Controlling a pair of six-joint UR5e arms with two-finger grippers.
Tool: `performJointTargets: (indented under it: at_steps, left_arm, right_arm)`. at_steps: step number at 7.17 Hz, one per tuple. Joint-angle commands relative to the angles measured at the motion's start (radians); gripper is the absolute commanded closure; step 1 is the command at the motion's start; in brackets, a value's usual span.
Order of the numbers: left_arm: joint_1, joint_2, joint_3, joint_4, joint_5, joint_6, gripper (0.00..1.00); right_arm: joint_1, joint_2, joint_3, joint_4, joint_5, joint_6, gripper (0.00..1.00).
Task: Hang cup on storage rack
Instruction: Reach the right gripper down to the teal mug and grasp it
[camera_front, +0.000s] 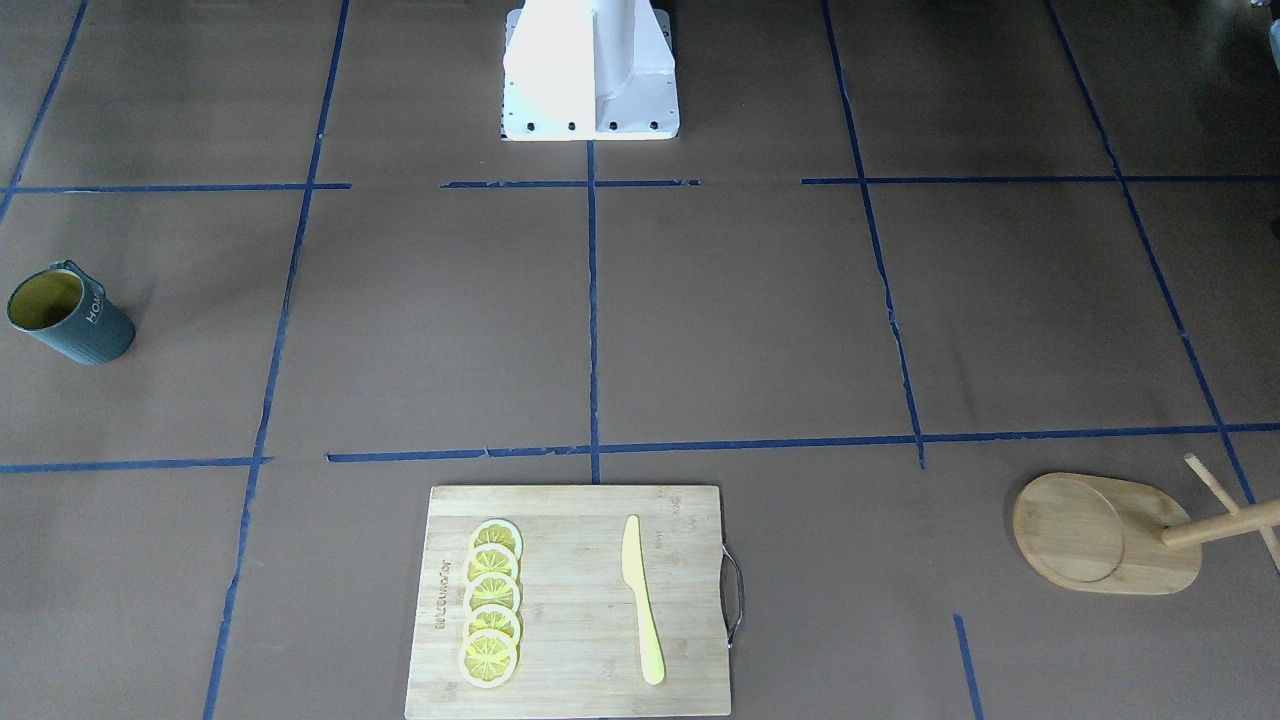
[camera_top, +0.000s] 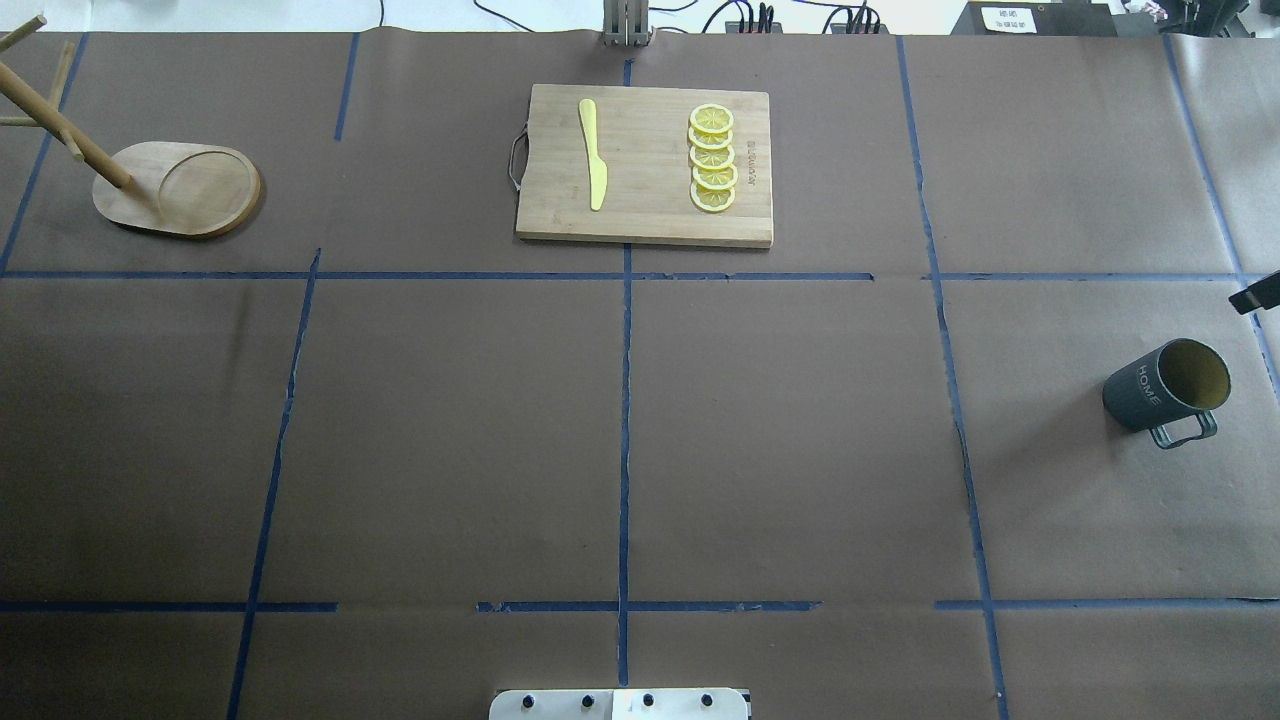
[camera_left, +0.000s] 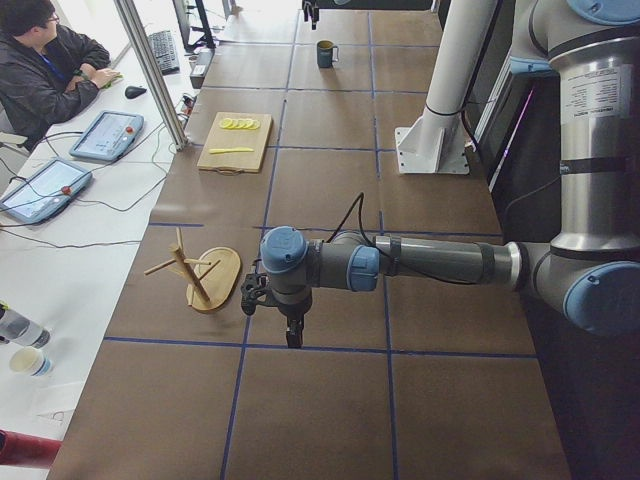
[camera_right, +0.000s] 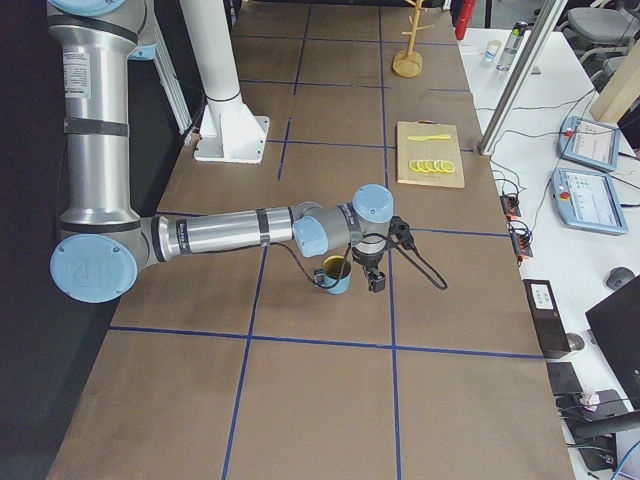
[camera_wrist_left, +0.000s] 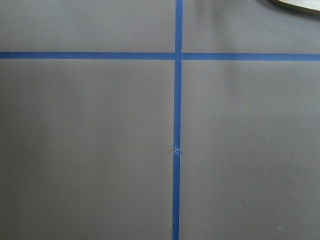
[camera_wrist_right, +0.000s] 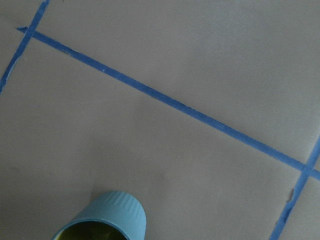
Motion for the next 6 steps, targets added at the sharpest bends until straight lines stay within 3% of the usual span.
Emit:
performJointTargets:
  at_steps: [1,4,6]
  left_arm:
    - [0.001,0.0,0.0,-0.001,0.0,0.0,0.0]
    - [-0.001,0.002,-0.001,0.0,0.0,0.002,0.0]
    - [-0.002,0.002,-0.001,0.0,0.0,0.002,0.0]
  right_arm:
    - [-0.055,-0.01,0.002,0.001,-0.01,0.001,0.0]
    - [-0.128,-0.015,-0.024,-0.001,-0.085,0.01,0.0]
    - [-0.183,-0.013,-0.067,-0.001,-0.086,0.01,0.0]
